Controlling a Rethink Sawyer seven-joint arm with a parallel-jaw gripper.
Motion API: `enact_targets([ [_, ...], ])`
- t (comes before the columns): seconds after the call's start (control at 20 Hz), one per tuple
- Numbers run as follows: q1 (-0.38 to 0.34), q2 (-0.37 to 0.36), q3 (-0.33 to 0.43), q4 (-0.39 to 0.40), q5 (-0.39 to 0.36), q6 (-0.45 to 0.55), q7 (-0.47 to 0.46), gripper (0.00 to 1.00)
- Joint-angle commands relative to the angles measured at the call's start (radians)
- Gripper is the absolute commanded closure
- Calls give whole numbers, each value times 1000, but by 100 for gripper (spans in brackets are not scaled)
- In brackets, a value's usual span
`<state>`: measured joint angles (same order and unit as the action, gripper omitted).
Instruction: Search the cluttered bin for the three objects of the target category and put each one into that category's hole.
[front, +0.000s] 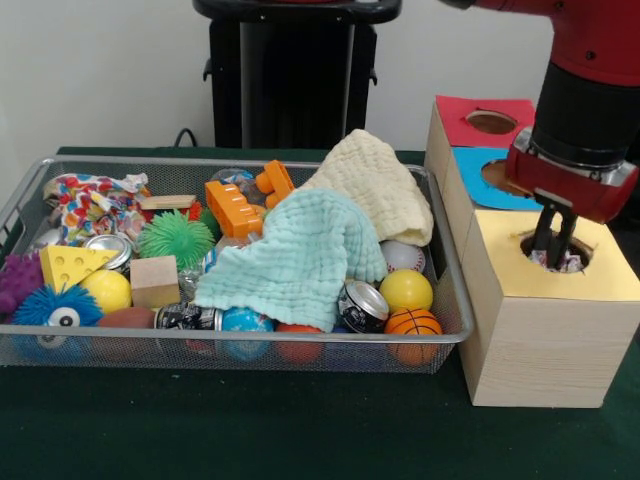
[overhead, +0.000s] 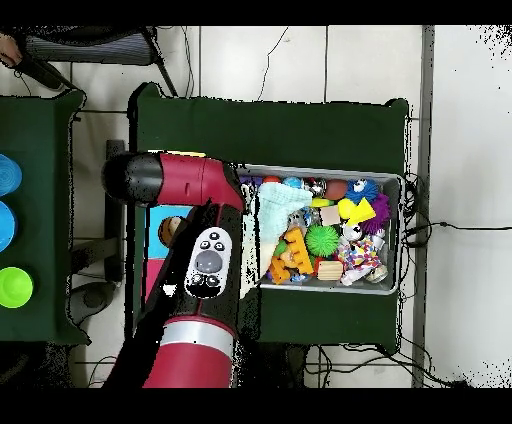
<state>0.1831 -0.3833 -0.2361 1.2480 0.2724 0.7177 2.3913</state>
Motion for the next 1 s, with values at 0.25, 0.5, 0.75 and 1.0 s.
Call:
enact_targets([
  [0.25,-36,133,149,131,65,-47,143,100],
  [0.5,-35,206,117,47,48,-8,134,100],
  [0.75,-35,217,99,3,40,28,133,100],
  [1.0,-30,140,95,56,37,16,123,100],
])
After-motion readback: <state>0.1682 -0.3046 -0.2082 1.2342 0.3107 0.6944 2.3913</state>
